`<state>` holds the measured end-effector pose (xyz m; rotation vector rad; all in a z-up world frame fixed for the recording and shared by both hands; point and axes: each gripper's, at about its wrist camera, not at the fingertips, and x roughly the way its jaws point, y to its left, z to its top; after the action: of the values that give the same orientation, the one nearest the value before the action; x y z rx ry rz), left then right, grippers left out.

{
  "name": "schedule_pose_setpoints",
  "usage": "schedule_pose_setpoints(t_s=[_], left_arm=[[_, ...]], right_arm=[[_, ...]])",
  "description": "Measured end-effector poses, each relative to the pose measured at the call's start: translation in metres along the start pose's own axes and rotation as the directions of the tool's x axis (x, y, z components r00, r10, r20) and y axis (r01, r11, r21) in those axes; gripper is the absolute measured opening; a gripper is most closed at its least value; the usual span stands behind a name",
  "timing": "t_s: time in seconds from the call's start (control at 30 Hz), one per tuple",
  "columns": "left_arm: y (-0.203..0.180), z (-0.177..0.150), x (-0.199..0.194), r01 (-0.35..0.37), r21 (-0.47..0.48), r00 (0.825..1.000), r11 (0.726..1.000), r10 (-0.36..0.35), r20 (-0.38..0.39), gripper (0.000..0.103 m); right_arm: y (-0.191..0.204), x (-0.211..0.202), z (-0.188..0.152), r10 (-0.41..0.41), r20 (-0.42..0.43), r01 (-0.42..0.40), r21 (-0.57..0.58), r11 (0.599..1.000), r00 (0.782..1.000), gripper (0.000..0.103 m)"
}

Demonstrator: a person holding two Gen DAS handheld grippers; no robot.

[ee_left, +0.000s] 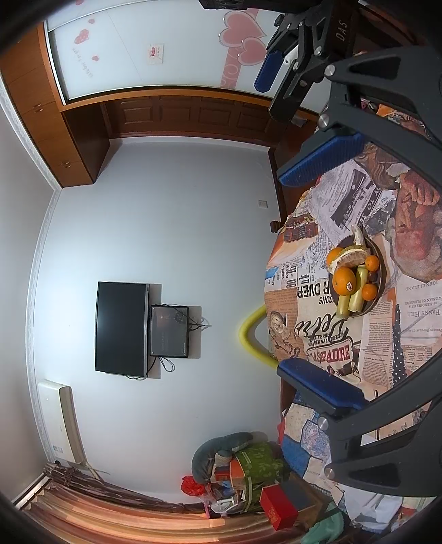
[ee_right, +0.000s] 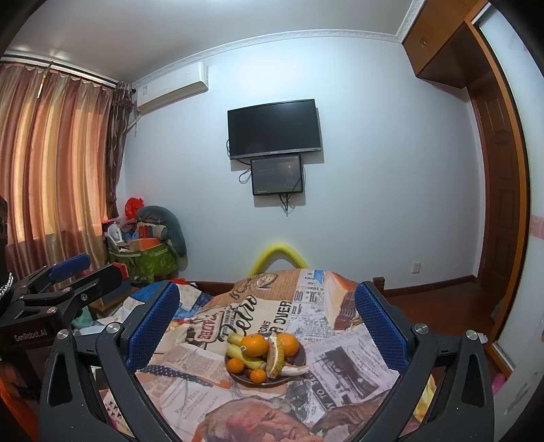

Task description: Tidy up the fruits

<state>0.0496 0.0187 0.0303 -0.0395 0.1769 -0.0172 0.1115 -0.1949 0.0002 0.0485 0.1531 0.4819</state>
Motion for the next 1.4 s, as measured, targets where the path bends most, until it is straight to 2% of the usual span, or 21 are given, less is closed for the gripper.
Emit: schedule_pose_setpoints(t_s=[1.4], left_arm=[[-0.0001,-0.0008,0.0006,0.036,-0.009,0.999,0.999,-0.037,-0.007,0.103]], right_arm=[[-0.0013,-0.0046,0.0031,-0.021,0.017,0.021,-0.004,1.0,1.0,0.103]])
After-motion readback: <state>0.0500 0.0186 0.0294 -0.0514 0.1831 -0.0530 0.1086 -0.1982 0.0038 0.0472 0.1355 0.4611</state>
